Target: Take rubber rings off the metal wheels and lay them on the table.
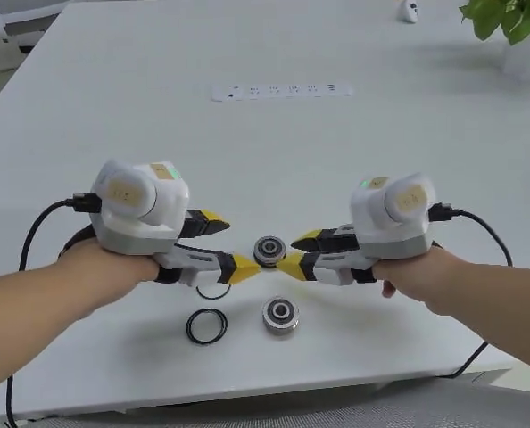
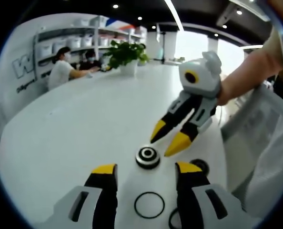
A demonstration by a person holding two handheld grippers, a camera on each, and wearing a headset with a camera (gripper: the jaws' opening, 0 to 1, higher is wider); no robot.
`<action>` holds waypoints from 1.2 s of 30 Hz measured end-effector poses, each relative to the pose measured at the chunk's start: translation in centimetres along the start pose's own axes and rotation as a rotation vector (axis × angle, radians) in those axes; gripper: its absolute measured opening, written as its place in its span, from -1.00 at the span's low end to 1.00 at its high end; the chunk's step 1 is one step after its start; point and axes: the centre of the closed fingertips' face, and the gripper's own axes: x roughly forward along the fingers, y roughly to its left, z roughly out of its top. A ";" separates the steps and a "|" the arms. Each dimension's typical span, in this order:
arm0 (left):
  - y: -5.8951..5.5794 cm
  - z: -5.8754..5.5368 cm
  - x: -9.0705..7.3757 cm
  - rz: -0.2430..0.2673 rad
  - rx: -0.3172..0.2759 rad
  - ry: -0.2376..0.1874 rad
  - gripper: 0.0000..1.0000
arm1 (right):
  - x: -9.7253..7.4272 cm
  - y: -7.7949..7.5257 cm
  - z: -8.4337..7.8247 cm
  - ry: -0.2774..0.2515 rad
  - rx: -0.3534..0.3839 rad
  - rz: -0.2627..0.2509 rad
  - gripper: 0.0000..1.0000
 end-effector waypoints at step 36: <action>0.0 0.3 4.1 -0.004 0.013 0.049 -0.68 | 0.5 -0.1 -0.6 -0.010 0.007 -0.009 -0.68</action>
